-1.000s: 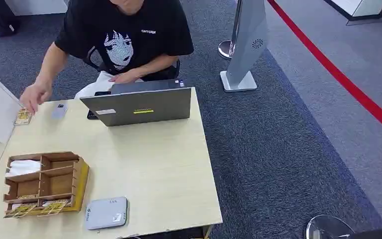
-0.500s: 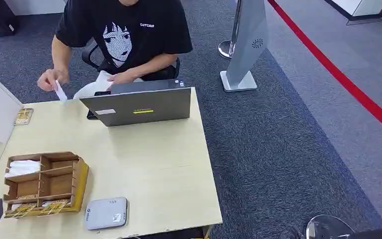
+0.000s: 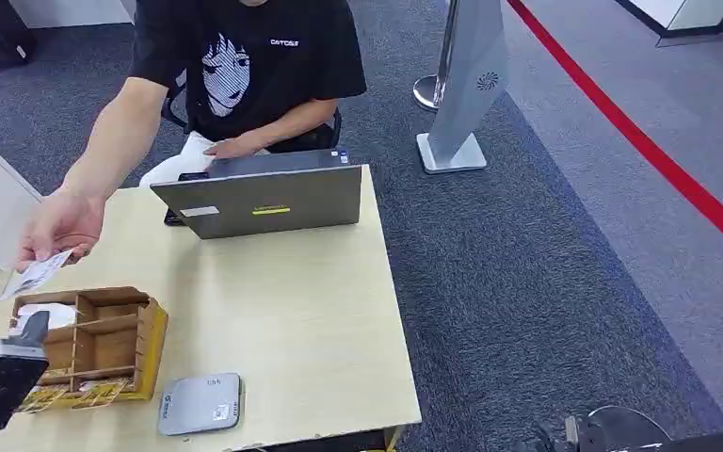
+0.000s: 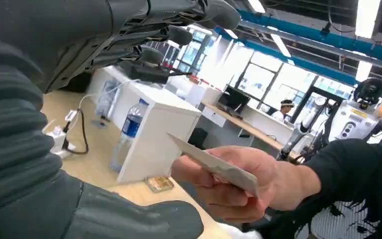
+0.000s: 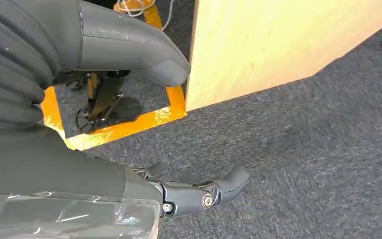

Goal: Pass the card to the sensor for recognition and then transmit it.

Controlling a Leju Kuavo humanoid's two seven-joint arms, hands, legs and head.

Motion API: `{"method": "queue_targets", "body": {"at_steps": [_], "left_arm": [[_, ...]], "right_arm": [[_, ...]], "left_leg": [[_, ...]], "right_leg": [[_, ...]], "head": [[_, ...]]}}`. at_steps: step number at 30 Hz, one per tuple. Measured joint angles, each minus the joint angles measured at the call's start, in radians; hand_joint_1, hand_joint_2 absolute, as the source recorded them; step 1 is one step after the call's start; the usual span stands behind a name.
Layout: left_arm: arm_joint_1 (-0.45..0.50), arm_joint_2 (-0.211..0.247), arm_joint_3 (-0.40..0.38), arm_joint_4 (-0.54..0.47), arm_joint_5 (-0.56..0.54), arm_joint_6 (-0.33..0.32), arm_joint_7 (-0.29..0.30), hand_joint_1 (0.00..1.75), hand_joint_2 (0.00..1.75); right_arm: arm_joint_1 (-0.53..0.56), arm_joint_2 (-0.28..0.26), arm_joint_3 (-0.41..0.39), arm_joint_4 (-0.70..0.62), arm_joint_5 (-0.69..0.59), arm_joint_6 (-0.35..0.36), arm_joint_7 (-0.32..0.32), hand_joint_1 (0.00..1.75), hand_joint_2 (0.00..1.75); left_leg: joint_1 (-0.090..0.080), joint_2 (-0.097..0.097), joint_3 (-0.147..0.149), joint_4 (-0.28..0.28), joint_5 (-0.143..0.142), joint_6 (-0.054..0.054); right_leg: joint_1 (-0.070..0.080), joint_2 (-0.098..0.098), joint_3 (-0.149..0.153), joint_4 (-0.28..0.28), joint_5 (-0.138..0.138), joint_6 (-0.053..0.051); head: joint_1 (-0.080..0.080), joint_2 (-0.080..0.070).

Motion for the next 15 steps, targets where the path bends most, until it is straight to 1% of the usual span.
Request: {"method": "queue_targets", "body": {"at_steps": [5,6,11,15], "left_arm": [[-0.091,0.080,-0.058,0.075,-0.108,0.000,0.021,0.00,1.75],[-0.108,0.095,-0.069,0.090,-0.128,0.001,0.024,1.75,1.75],[-0.185,0.178,-0.121,0.156,-0.235,0.009,0.044,1.75,1.75],[-0.243,0.251,-0.159,0.206,-0.328,0.030,0.053,1.75,1.75]], "right_arm": [[-0.008,0.000,-0.009,0.029,0.033,0.018,-0.011,0.00,1.75],[-0.009,0.000,-0.009,0.035,0.041,0.021,-0.015,0.00,1.75],[-0.019,0.000,-0.010,0.063,0.092,0.038,-0.034,0.00,1.75],[-0.027,0.000,-0.014,0.090,0.133,0.055,-0.051,0.00,1.75]], "left_leg": [[0.000,0.000,0.000,0.000,0.000,0.000],[0.000,0.000,0.000,0.000,0.000,0.000],[0.000,0.000,-0.002,0.000,0.001,0.001],[0.000,0.000,-0.002,0.000,0.002,0.001]], "right_leg": [[0.000,0.000,0.000,0.000,0.000,0.000],[0.000,0.000,0.000,0.000,0.000,0.000],[0.000,0.000,0.001,0.001,0.001,0.000],[0.000,0.000,0.000,0.002,0.001,0.000]], "head": [[0.000,0.000],[0.000,0.000],[0.000,0.000],[0.000,0.000]]}}
